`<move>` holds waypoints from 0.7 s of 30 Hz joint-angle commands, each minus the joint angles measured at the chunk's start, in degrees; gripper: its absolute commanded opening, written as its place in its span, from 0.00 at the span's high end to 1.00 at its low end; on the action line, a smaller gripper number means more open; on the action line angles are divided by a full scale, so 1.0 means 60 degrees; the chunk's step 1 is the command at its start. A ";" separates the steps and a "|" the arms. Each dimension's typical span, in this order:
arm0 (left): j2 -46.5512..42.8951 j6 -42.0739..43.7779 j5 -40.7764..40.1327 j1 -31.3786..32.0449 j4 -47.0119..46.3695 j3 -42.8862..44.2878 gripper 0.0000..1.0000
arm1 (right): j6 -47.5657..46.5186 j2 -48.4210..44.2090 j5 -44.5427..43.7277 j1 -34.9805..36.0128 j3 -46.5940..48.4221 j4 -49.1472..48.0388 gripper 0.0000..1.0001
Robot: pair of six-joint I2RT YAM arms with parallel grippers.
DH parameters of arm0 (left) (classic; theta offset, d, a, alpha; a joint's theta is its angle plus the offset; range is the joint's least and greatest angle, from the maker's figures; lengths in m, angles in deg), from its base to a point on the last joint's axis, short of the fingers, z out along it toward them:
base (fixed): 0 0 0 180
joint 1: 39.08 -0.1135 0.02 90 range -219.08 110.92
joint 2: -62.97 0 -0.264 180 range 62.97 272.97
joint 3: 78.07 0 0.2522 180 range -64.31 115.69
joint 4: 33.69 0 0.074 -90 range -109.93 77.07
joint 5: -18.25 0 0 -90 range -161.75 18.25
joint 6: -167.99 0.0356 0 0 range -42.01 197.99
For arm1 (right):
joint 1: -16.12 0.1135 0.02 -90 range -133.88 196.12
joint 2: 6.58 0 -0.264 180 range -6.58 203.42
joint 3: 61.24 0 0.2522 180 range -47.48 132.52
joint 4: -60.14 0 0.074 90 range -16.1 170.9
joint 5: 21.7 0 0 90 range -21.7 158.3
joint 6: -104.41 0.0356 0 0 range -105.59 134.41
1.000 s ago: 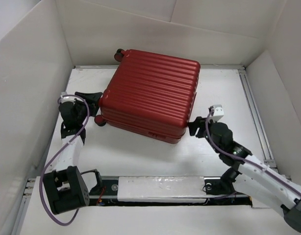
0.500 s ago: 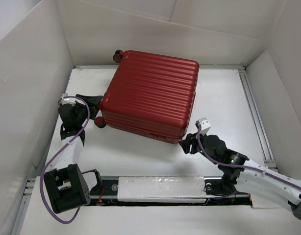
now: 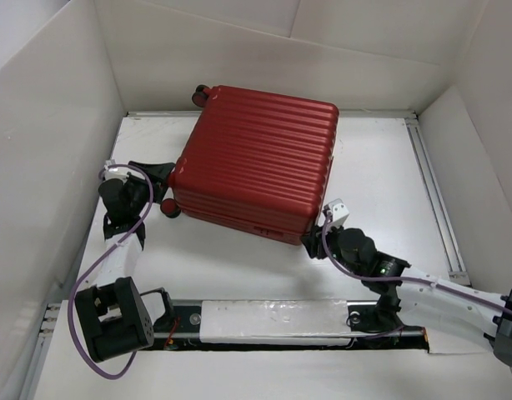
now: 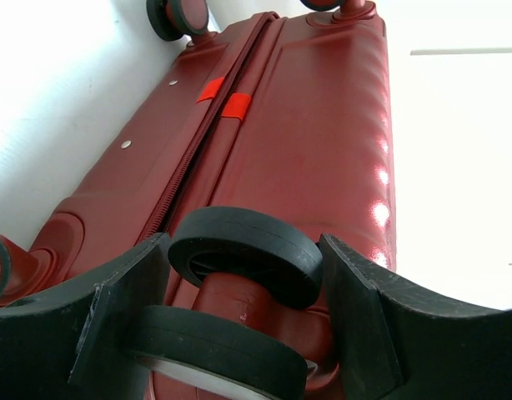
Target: Pack the luggage
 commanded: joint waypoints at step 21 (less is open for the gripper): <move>-0.1375 0.0512 0.1128 0.0867 -0.1367 -0.1190 1.00 | 0.3173 -0.0278 0.1616 0.1682 0.0224 -0.3255 1.00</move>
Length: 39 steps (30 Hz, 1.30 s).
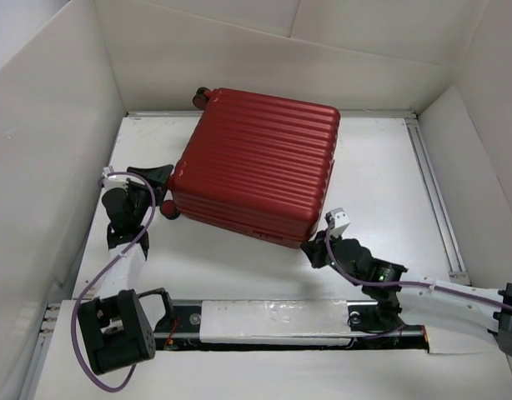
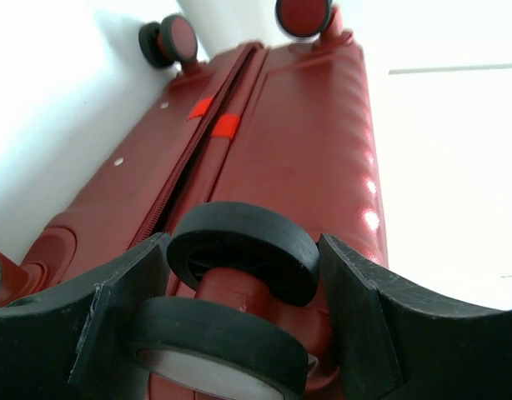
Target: Pack the luggage
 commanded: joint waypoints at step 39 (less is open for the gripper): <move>-0.3666 0.1129 0.2920 0.0762 -0.0530 -0.2319 1.00 | 0.0486 0.4163 0.3748 0.2199 0.3298 -0.3032 1.00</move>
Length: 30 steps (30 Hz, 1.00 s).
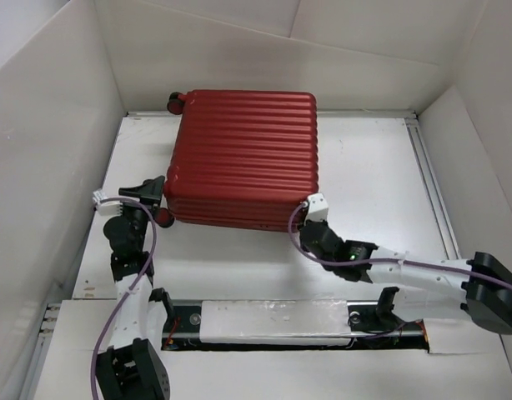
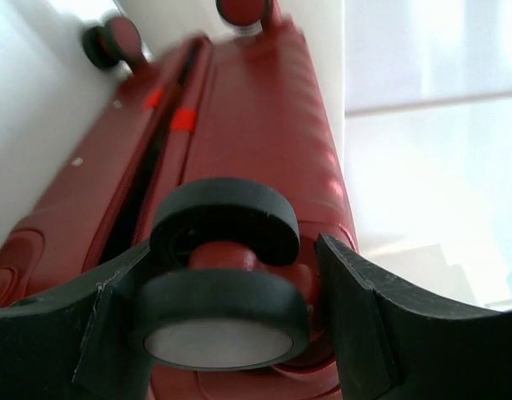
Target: Pack the luggage
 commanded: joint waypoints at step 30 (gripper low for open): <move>0.0388 0.1467 0.3245 0.0842 -0.0898 -0.0442 1.00 | 0.0900 -0.6224 0.1093 -0.0506 -0.2382 0.0386 0.51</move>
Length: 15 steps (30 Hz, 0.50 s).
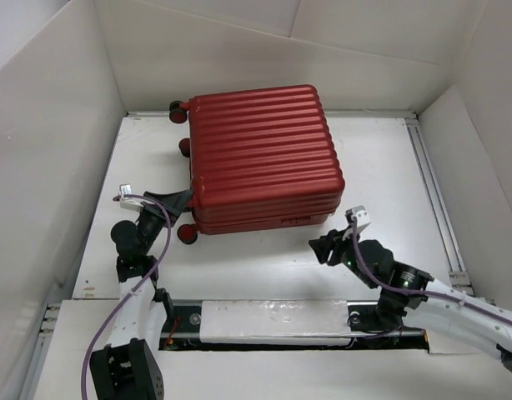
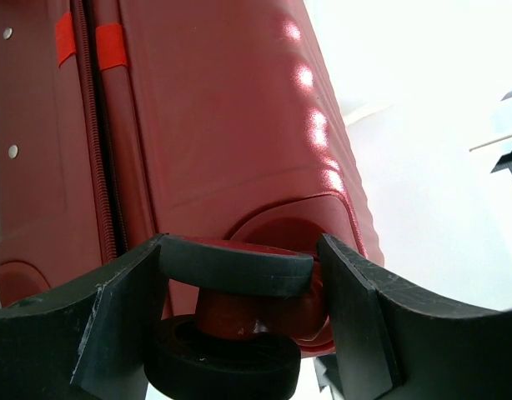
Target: Pack the luggage
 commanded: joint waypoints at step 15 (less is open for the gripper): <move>-0.0877 0.0188 -0.1216 -0.0119 0.1608 0.1851 1.00 | -0.2854 0.1317 0.4258 -0.5748 -0.0184 -0.3135 0.39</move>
